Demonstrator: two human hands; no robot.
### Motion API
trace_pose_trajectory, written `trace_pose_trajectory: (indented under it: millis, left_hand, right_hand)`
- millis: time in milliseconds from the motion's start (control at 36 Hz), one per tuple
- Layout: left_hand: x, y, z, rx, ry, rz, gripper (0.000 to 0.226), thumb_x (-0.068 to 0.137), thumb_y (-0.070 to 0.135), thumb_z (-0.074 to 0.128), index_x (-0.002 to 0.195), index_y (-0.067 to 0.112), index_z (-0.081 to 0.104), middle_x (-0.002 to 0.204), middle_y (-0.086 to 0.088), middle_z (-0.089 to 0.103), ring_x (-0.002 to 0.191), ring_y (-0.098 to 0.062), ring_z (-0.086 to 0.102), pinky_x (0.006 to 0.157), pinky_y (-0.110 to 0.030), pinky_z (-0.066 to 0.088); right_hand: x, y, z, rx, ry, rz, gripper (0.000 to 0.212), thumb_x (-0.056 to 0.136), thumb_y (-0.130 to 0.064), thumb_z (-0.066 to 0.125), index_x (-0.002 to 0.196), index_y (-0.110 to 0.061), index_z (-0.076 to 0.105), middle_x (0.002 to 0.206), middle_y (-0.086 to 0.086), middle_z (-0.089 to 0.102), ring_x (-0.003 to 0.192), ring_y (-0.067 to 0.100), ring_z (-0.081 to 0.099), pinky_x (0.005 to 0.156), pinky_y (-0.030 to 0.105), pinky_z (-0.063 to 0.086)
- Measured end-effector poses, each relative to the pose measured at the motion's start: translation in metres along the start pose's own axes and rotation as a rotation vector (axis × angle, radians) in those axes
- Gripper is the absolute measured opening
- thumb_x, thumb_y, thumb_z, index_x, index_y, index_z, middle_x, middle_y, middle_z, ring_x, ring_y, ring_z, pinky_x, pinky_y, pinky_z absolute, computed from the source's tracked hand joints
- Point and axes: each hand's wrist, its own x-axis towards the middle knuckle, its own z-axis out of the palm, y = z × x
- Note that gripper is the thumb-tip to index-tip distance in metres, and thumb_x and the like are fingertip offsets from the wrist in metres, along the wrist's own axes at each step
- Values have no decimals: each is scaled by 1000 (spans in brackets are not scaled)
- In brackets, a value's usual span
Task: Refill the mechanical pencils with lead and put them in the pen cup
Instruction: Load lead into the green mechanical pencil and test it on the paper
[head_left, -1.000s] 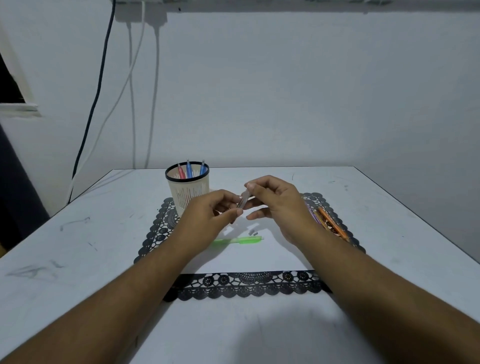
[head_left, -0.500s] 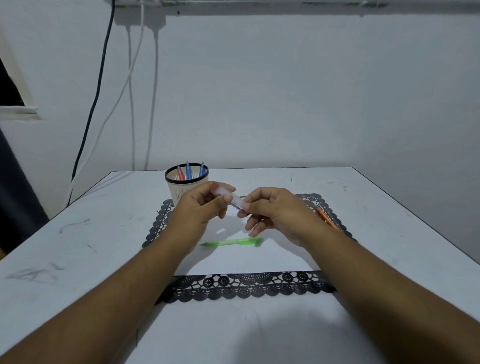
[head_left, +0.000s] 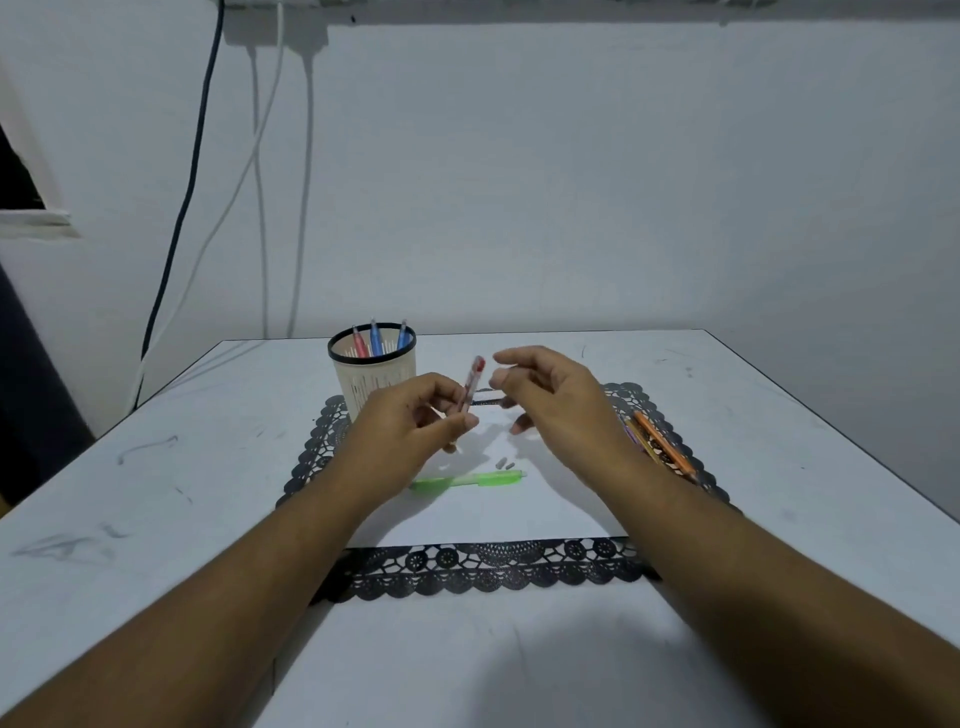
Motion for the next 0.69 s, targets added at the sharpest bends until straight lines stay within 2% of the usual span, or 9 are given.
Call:
trace_pose_trajectory:
  millis: [83,194,278,389,528,611,694]
  left_hand:
    - [-1,-3,0,91,-33,47,13,88,23,80,99,28,74,84,1,72,68,-21,69,70,-43,58]
    - [-2,-6,0,197,-52,121,13,91,30,78,103,32,75,79,1,68,66,-18,57,62,-35,46]
    - [-1,-5,-1,197,-52,127,12,92,30,76,103,33,74,82,3,69,73,-23,62,66,-42,51]
    - [-1,-4,-6,207,-74,159,14,93,28,74,107,34,74,90,7,69,80,-18,63,73,-45,53]
    - [-1,0,-7,274,-61,212,16,94,27,73,109,29,73,90,10,66,84,-15,62,73,-36,52]
    - [-1,2,-5,343,-2,247,15,95,27,73,110,26,73,89,11,64,82,-12,60,71,-32,50]
    - [-1,6,-7,435,73,279,16,94,22,74,110,22,74,90,11,61,84,-7,57,69,-15,43]
  right_hand:
    - [1,1,-2,-36,-49,-84,22,95,-15,74,116,-15,75,98,7,76,88,18,70,67,30,59]
    - [1,4,-2,-68,-32,-114,14,93,-12,75,107,-13,78,95,3,78,90,17,73,69,31,60]
    - [2,2,-3,-9,-40,-98,13,93,-10,75,105,-9,78,96,6,78,89,17,72,71,31,60]
    - [1,-1,-5,19,-41,-77,13,95,-13,73,106,-9,79,99,6,79,89,20,73,76,32,60]
    - [-1,-7,-4,83,9,-21,18,102,-20,64,100,-10,80,97,7,79,78,21,70,81,35,60]
    - [-2,-9,0,158,31,7,18,100,-18,66,100,-5,79,98,14,78,87,29,73,68,30,59]
    - [-4,-9,4,230,18,110,18,95,-18,72,98,-1,78,94,19,77,80,24,71,61,28,56]
